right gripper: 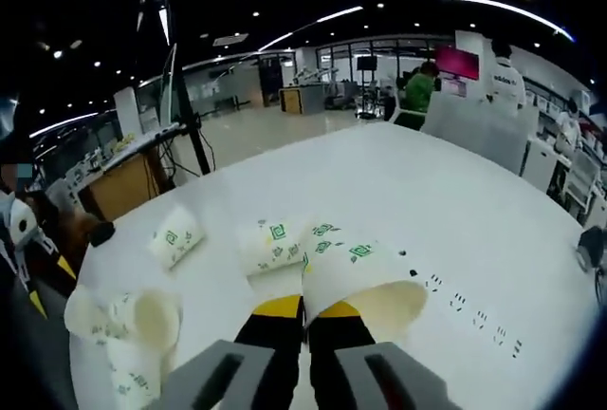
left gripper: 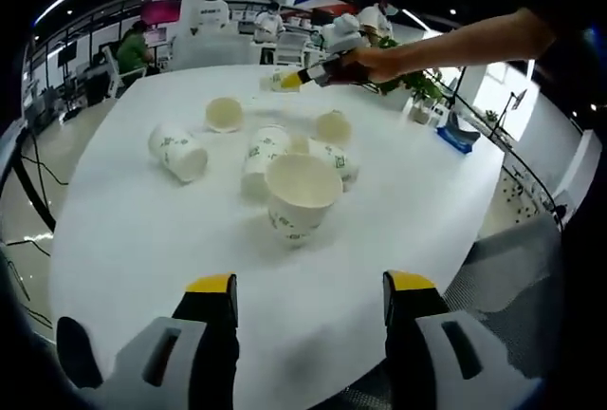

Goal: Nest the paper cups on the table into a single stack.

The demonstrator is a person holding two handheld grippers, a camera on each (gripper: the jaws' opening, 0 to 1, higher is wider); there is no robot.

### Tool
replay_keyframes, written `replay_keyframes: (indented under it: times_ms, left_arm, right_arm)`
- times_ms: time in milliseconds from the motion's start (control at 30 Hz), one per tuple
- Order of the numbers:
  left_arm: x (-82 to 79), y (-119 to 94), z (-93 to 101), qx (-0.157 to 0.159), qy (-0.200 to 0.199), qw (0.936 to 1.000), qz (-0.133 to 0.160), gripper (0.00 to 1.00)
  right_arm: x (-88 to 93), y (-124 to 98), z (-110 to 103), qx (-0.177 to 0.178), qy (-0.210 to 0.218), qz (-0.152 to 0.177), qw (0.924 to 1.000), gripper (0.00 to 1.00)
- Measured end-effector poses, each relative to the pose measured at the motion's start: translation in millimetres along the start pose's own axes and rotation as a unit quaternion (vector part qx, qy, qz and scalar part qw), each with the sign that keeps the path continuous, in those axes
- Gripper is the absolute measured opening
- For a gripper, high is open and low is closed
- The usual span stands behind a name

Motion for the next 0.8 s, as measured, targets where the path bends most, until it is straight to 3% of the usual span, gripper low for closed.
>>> replay_keyframes:
  times_ms: [367, 600, 800]
  left_arm:
    - [8.6, -10.9, 4.8, 0.002, 0.020, 0.9997, 0.016, 0.61]
    - [17.9, -14.6, 9.6, 0.013, 0.031, 0.9993, 0.019, 0.61]
    - [13.5, -18.1, 10.1, 0.018, 0.037, 0.9987, 0.029, 0.61]
  right_arm:
    - [-27.9, -25.8, 2.8, 0.039, -0.028, 0.011, 0.9988, 0.00]
    - [-29.4, -39.8, -8.0, 0.052, -0.042, 0.008, 0.9977, 0.00]
    - [-31.3, -55.6, -16.6, 0.061, -0.048, 0.002, 0.9970, 0.00]
Point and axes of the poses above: the point that each gripper's makers call its tool centre point, and the gripper's own axes: y roughly forward along the fingers, z roughly to its right, x roughly out of its underside, the point moved 9 cm from there along -y, roughly backward along the fingers, and after that the axes turned 8 degrees about -z, right-handed, at the moved point
